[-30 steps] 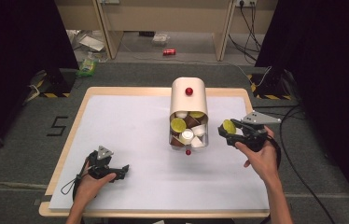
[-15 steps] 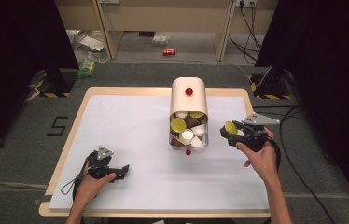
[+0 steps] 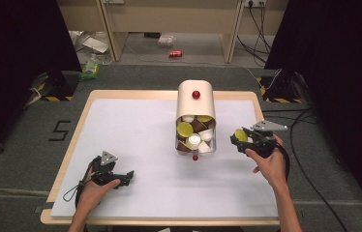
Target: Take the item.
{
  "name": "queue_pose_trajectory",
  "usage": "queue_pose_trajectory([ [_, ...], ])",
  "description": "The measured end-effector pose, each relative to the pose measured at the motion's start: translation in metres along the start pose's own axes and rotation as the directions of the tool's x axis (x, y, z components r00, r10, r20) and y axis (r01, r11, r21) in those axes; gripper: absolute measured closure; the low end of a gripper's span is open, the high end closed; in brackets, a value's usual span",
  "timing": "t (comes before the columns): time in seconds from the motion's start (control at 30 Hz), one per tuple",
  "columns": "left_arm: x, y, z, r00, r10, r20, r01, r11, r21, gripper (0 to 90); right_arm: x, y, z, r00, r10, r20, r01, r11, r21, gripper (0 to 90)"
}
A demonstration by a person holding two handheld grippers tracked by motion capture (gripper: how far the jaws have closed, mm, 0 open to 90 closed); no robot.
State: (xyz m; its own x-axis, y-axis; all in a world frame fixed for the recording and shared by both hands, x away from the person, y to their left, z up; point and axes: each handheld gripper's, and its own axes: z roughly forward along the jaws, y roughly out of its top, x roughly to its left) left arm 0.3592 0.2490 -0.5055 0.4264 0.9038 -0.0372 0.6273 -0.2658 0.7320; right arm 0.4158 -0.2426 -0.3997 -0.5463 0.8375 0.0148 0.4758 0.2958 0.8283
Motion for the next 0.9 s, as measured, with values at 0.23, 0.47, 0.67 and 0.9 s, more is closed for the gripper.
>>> queue_pose_trajectory([
  [0.23, 0.000, 0.000, 0.000, 1.0000, 0.000, 0.000, 0.000, 1.0000, 0.000, 0.3, -0.005, -0.010, 0.010, 0.9999, 0.005, 0.015, -0.005, 0.9996, 0.028, 40.0],
  [0.47, 0.000, 0.000, 0.000, 1.0000, 0.000, 0.000, 0.000, 1.0000, 0.000, 0.3, -0.007, -0.021, 0.025, 0.9995, -0.004, 0.030, 0.002, 0.9974, 0.071, 40.0],
  [0.67, 0.000, 0.000, 0.000, 1.0000, 0.000, 0.000, 0.000, 1.0000, 0.000, 0.3, -0.007, -0.029, 0.036, 0.9991, -0.009, 0.042, 0.005, 0.9951, 0.099, 40.0],
  [0.9, 0.000, 0.000, 0.000, 1.0000, 0.000, 0.000, 0.000, 1.0000, 0.000, 0.3, -0.009, -0.035, 0.043, 0.9990, 0.000, 0.045, -0.005, 0.9934, 0.115, 39.9],
])
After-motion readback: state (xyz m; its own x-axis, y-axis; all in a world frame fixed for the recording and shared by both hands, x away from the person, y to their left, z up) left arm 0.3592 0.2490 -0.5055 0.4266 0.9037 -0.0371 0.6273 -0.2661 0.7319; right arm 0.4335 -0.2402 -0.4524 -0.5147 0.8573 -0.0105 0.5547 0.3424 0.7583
